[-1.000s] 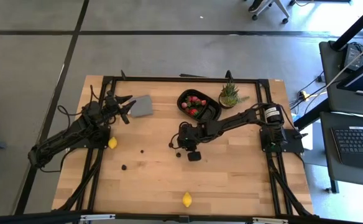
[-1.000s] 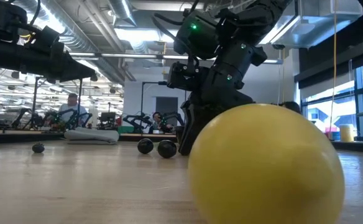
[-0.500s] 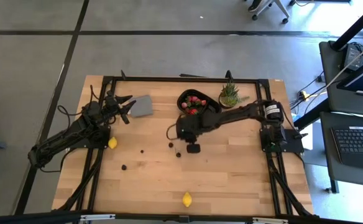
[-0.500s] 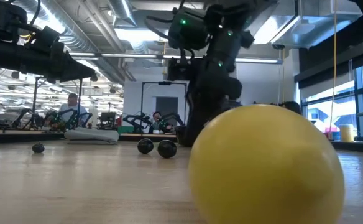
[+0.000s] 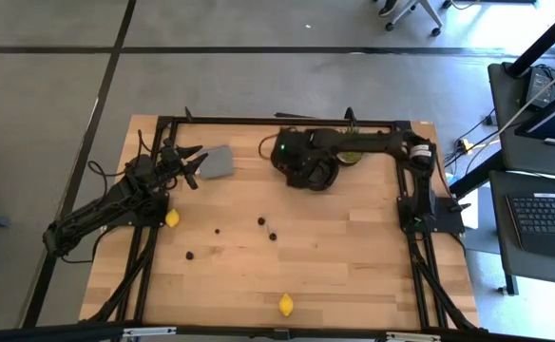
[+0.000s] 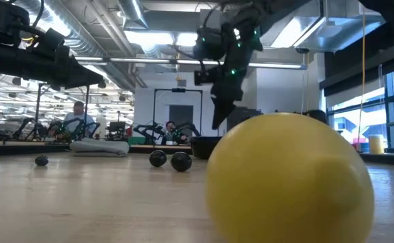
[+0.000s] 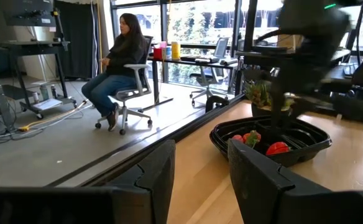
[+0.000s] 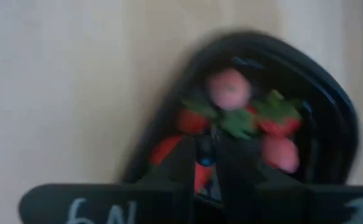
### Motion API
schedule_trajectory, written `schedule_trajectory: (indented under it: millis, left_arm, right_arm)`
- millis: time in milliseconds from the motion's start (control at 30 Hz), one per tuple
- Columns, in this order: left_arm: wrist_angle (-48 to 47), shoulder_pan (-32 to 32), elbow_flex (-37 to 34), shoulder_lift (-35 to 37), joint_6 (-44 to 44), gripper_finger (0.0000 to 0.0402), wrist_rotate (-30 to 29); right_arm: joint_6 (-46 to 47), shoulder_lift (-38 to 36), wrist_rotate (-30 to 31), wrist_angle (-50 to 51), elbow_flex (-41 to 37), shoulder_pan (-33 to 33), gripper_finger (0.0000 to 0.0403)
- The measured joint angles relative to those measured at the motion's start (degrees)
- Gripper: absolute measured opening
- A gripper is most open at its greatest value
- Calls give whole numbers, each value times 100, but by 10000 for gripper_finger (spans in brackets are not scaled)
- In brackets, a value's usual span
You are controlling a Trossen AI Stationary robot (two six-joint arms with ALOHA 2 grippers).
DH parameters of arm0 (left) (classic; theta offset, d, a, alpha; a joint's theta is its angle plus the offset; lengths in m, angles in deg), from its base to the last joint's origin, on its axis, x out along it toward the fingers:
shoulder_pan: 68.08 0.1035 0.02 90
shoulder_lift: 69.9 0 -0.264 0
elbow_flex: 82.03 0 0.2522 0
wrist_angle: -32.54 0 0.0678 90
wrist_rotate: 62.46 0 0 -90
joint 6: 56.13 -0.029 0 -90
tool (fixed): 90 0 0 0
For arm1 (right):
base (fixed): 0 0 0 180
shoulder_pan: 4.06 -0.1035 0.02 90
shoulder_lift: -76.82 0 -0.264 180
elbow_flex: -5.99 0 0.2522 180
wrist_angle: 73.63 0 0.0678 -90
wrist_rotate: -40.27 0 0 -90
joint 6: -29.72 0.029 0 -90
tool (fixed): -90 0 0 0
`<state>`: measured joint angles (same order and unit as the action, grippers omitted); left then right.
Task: Pick and placing Produce into tupperware
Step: Put the right blueberry into the black bin, then put the top black cherry into the black bin
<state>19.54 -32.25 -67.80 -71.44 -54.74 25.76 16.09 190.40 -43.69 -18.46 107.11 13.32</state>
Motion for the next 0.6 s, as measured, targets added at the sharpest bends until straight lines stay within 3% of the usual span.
schedule_trajectory:
  millis: [333,600]
  left_arm:
    - [2,0,0,0,0,140,0]
    - [0,-2,0,0,-2,140,0]
  right_arm:
    - [177,-2,-11,-95,-264,356,74]
    - [267,-2,-63,-233,-262,346,160]
